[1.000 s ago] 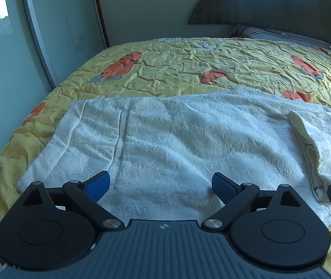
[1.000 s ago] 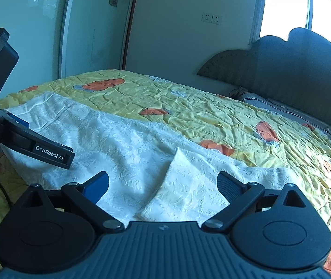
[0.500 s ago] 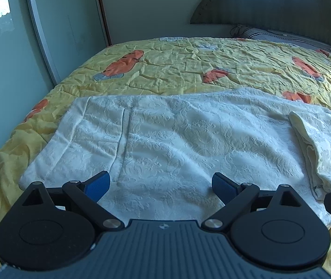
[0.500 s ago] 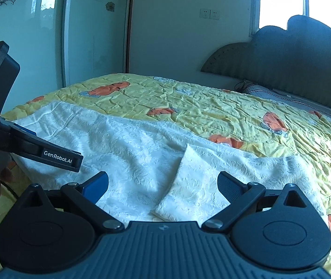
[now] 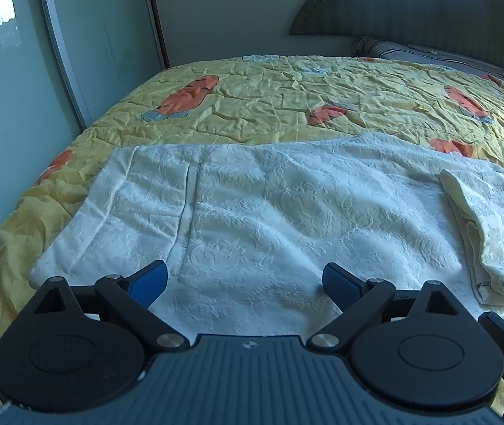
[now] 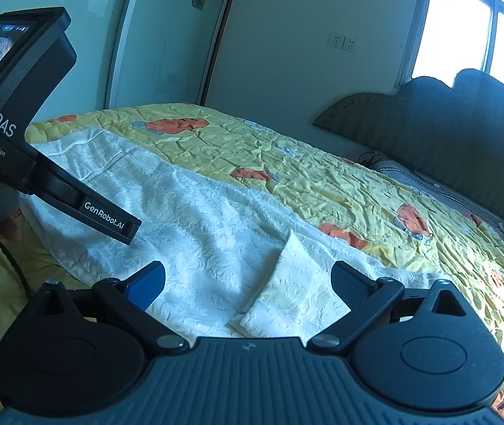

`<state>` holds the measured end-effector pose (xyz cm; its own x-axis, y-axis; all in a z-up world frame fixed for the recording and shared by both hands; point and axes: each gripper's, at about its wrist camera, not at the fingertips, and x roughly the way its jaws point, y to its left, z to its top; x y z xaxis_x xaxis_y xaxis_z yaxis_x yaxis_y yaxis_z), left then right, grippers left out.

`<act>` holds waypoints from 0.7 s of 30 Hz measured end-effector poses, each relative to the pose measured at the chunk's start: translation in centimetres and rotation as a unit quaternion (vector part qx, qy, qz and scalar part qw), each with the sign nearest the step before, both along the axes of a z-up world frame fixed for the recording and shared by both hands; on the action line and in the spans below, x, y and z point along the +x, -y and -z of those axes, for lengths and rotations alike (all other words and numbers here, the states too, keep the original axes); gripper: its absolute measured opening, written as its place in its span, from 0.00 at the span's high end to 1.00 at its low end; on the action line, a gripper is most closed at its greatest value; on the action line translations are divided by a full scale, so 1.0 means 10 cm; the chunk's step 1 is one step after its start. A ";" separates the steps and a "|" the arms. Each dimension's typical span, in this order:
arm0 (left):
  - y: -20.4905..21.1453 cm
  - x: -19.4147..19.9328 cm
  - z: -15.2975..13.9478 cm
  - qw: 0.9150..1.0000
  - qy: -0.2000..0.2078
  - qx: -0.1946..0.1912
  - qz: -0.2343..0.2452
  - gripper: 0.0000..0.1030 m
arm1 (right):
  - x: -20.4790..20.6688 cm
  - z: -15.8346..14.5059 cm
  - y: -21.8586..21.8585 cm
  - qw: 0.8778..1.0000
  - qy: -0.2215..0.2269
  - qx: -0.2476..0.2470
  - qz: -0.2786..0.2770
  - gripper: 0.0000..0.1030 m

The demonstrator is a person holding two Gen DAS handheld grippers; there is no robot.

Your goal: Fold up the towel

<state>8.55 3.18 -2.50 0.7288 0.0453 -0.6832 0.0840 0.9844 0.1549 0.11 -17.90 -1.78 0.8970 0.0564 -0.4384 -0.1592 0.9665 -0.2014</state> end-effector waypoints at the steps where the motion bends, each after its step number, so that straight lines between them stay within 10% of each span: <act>1: 0.00 0.00 0.00 1.000 0.000 0.001 0.000 0.07 | 0.00 0.00 0.00 1.000 0.000 0.002 0.000 0.02; 21: 0.00 -0.01 0.00 1.000 -0.003 0.004 0.001 0.07 | -0.02 -0.02 -0.05 1.000 0.010 -0.005 -0.004 0.03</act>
<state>8.45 3.14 -2.54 0.7253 0.0491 -0.6867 0.0863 0.9831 0.1615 -0.04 -17.36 -1.61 0.9052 0.0589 -0.4208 -0.1626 0.9630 -0.2148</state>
